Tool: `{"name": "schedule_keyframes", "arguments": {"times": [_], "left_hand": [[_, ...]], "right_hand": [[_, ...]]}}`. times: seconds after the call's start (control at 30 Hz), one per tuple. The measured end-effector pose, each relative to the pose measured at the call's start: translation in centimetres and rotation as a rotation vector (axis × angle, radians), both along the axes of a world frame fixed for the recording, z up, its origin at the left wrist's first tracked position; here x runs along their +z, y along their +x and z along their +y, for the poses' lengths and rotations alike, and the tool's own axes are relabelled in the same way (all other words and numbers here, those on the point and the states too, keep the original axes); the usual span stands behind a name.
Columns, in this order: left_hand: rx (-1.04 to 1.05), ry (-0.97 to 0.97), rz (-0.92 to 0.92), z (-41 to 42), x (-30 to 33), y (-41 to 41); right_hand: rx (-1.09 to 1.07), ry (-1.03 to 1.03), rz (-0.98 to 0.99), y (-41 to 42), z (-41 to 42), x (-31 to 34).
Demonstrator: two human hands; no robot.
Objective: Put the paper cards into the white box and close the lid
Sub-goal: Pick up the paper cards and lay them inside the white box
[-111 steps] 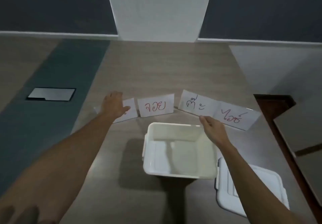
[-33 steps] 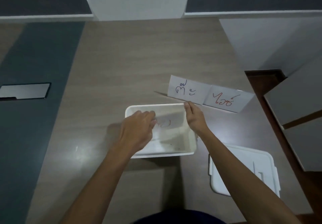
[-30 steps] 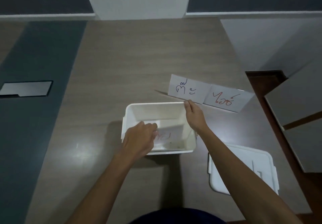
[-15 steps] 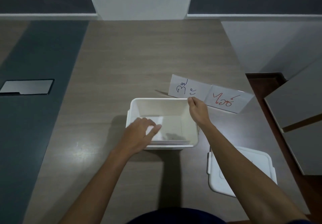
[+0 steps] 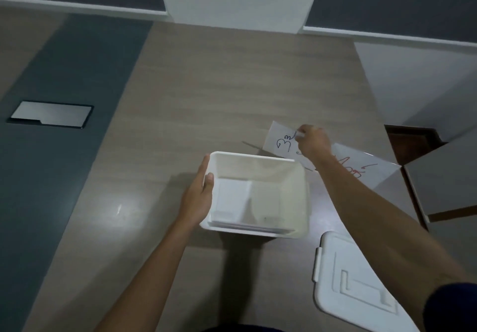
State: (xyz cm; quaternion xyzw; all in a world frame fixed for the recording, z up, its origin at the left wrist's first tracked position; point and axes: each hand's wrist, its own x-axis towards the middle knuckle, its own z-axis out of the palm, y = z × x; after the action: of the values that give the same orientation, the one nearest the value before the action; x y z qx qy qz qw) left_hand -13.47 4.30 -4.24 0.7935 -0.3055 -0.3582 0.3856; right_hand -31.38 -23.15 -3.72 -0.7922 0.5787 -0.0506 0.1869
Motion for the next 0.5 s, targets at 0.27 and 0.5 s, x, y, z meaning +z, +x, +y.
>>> {"name": "schedule_keyframes", "arguments": {"times": [0.27, 0.5], "left_hand": [[0.058, -0.089, 0.082, -0.5, 0.5, -0.1], [0.095, -0.093, 0.071, -1.0, 0.0, -0.6]], "right_hand": [[0.136, -0.297, -0.524, 2.5, 5.0, 9.1], [0.331, -0.138, -0.42, 0.8, 13.6, 11.7]]}}
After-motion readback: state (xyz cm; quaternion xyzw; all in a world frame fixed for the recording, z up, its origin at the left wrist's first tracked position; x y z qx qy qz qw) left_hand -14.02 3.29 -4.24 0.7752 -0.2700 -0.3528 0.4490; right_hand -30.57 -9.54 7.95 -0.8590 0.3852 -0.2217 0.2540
